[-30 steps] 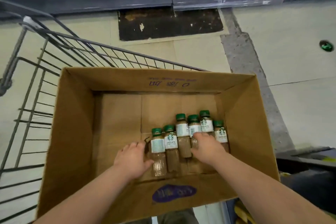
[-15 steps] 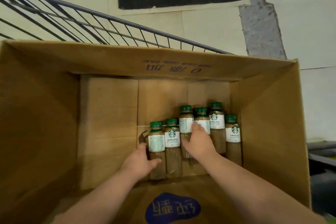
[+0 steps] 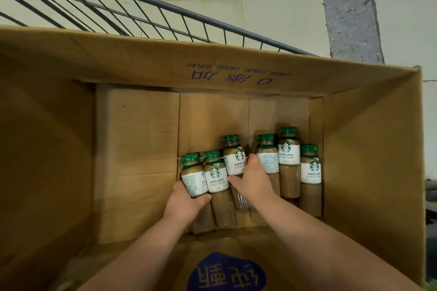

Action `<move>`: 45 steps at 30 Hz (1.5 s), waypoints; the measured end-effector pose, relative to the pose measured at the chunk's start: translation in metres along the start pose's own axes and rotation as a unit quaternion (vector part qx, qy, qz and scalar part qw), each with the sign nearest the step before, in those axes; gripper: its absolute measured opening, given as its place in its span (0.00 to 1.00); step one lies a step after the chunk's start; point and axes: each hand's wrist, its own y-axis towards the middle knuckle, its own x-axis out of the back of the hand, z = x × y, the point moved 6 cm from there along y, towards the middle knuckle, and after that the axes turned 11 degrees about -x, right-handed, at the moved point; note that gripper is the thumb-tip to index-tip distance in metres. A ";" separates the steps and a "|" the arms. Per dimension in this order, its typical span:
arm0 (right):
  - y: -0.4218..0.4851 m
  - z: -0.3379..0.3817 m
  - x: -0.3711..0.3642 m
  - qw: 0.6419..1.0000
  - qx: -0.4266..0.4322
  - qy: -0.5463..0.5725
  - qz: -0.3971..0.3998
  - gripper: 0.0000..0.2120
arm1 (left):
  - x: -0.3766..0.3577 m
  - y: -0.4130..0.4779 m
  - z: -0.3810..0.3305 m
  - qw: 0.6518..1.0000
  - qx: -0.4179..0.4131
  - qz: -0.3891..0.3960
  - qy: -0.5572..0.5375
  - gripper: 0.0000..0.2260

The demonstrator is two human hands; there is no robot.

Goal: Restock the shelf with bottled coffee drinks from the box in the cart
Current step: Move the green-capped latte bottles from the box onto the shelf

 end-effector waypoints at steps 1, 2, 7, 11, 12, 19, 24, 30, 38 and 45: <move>0.001 0.000 -0.002 1.000 -0.001 -0.002 0.006 0.29 | -0.001 0.001 0.001 1.000 0.000 -0.005 -0.015 0.31; 0.002 -0.001 -0.004 1.000 0.000 -0.005 0.011 0.27 | -0.003 0.002 0.003 1.000 -0.001 -0.009 -0.028 0.32; 0.005 -0.005 -0.003 0.999 -0.013 0.047 0.024 0.25 | -0.002 0.002 0.004 0.999 0.000 -0.021 -0.048 0.29; -0.006 -0.006 0.003 0.995 -0.009 0.096 0.031 0.24 | 0.007 -0.005 -0.004 0.998 -0.022 -0.021 -0.050 0.27; -0.011 -0.006 0.005 0.994 -0.002 0.101 0.030 0.24 | 0.010 -0.008 -0.006 0.998 -0.028 -0.023 -0.054 0.26; -0.053 -0.009 0.038 0.988 0.003 0.152 0.020 0.23 | 0.037 -0.035 -0.044 0.994 -0.088 -0.028 -0.066 0.26; -0.082 -0.010 0.078 0.982 0.001 0.189 -0.013 0.23 | 0.050 -0.063 -0.082 0.987 -0.144 -0.027 -0.067 0.22; -0.134 -0.019 0.122 0.969 0.004 0.231 -0.084 0.23 | 0.052 -0.099 -0.122 0.977 -0.211 0.012 -0.040 0.25; -0.228 -0.038 0.130 0.934 -0.003 0.302 -0.191 0.23 | 0.060 -0.157 -0.147 0.936 -0.340 0.092 -0.019 0.20; -0.311 -0.060 0.106 0.886 -0.018 0.375 -0.271 0.24 | 0.064 -0.220 -0.146 0.892 -0.418 0.171 -0.007 0.22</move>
